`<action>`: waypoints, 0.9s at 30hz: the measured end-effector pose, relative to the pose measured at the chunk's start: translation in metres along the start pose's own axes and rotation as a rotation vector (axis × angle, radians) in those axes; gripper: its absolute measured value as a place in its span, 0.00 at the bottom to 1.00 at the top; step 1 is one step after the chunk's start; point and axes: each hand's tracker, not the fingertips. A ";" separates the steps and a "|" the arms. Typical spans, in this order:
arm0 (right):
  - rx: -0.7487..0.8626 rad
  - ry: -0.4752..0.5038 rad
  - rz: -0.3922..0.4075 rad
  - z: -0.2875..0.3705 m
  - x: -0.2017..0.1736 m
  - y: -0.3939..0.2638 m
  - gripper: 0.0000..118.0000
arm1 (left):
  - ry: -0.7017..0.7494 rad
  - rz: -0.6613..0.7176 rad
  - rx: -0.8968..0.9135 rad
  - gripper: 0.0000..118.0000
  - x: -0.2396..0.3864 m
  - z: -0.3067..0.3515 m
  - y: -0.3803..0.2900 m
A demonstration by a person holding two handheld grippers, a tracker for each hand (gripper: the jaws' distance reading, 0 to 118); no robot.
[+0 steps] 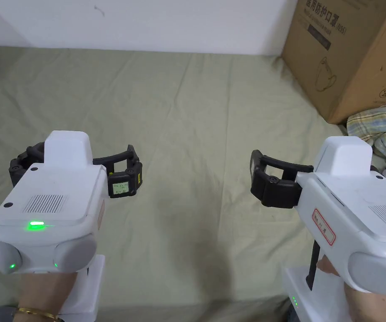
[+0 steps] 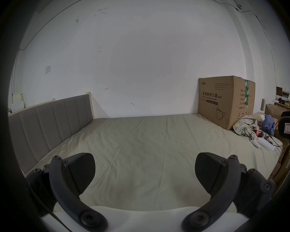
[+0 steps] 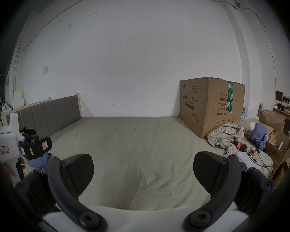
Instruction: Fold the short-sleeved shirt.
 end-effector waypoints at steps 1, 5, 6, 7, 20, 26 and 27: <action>-0.001 0.000 0.000 0.001 -0.002 0.001 1.00 | 0.000 -0.002 0.000 1.00 0.000 0.000 0.000; 0.001 0.000 0.002 0.001 -0.003 0.001 1.00 | -0.004 -0.004 -0.002 1.00 0.002 0.000 0.000; 0.001 0.000 0.004 0.000 -0.003 0.001 1.00 | 0.000 -0.004 -0.003 1.00 0.002 0.000 0.000; 0.000 0.000 0.005 0.000 -0.003 0.001 1.00 | -0.001 -0.003 -0.003 1.00 0.002 0.000 0.000; 0.009 -0.001 0.023 -0.001 -0.006 0.003 1.00 | -0.008 -0.004 0.002 1.00 0.004 -0.001 0.000; 0.007 -0.003 0.021 0.000 -0.008 0.005 1.00 | -0.009 -0.001 0.003 1.00 0.004 0.000 0.002; 0.003 -0.006 0.022 0.000 -0.009 0.005 1.00 | -0.010 0.000 0.003 1.00 0.004 0.000 0.002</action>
